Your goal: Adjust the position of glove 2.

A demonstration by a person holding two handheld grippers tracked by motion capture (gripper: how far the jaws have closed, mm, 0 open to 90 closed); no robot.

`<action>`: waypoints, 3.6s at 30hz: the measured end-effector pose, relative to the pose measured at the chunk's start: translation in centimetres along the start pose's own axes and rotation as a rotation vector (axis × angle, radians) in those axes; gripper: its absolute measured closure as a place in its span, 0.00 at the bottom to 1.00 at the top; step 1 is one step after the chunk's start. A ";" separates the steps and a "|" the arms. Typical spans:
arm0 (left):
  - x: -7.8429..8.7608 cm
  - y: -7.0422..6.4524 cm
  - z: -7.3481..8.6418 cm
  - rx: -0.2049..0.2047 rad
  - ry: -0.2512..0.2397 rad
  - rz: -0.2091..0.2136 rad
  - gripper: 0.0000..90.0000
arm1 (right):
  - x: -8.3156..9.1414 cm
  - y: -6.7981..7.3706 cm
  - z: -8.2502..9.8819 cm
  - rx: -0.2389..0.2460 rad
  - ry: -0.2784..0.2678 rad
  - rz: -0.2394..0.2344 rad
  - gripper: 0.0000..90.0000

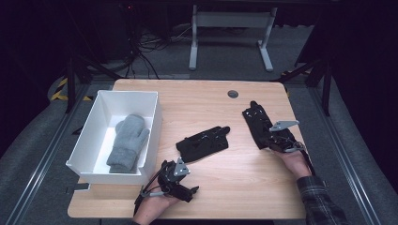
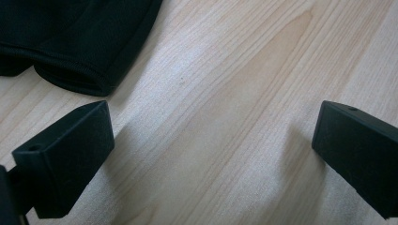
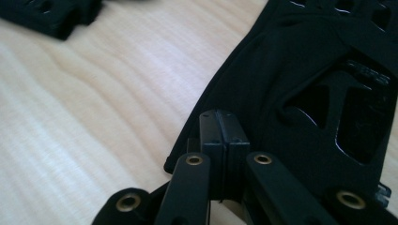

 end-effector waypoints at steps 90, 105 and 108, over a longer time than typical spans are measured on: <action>-0.1 0.1 -0.1 0.002 -0.001 -0.002 0.00 | 4.5 2.8 5.5 -0.063 -0.071 0.014 0.37; 0.4 -0.3 -0.9 0.029 0.020 0.036 0.20 | 3.7 1.6 6.0 -0.104 -0.098 0.064 0.16; 0.6 -0.3 -1.6 0.044 0.010 0.067 0.39 | 3.8 1.5 6.0 -0.104 -0.097 0.066 0.16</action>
Point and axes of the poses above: each handheld gripper's, and its own axes: x roughly backward along the jaws, z roughly out of its underside, y roughly to its left, the point moved 9 cm from there along -x, roughly forward along the jaws, and after that the axes turned 6 degrees about -x, right-handed, at the moved point
